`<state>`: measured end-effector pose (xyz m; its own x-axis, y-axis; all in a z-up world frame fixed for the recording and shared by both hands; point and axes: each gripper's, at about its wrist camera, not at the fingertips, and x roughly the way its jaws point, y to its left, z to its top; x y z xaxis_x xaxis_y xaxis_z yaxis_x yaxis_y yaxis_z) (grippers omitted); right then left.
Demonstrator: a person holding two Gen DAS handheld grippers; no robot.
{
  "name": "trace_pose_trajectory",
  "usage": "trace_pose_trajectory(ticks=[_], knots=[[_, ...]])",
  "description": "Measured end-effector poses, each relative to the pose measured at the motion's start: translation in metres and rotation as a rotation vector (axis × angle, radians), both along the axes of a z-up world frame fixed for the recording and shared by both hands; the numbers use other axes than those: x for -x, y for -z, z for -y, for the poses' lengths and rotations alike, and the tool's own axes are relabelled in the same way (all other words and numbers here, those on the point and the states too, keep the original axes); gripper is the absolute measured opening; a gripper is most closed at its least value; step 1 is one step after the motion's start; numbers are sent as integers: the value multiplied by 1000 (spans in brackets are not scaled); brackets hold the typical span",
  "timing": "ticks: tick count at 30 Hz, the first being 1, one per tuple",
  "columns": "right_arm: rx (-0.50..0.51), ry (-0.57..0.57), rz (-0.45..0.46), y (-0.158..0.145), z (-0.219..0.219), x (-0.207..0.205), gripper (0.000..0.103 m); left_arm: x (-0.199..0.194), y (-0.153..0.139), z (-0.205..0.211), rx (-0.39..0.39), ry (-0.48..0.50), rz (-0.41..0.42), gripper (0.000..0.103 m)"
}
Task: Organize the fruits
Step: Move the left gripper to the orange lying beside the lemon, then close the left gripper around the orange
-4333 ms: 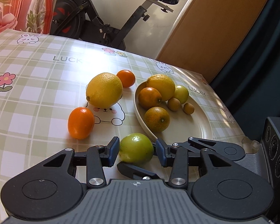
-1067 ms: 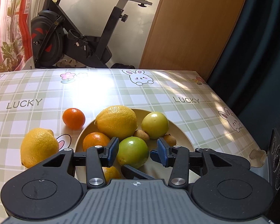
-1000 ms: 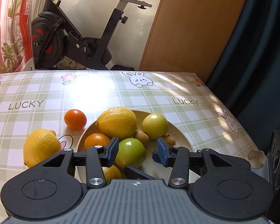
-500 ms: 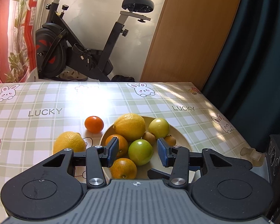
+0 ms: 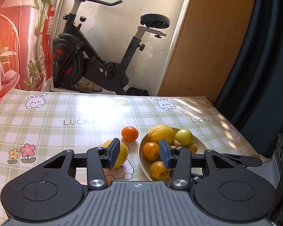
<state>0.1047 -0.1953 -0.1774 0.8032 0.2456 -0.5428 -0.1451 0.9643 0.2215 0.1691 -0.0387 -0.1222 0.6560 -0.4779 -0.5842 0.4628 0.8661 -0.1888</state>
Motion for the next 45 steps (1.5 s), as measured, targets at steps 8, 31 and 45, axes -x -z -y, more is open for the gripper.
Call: trace_pose_trajectory(ticks=[8,31,45], knots=[[13,-39,3,-3,-21,-9,50,-6,4,-25,-2,-47,-6,48],[115,-225,-18,10,-86,-35,50,-17,46,-67,32,-100,-145,48],[206,-316,-45,39,-126,-65,50,-33,74,-59,105,-70,-238,50]])
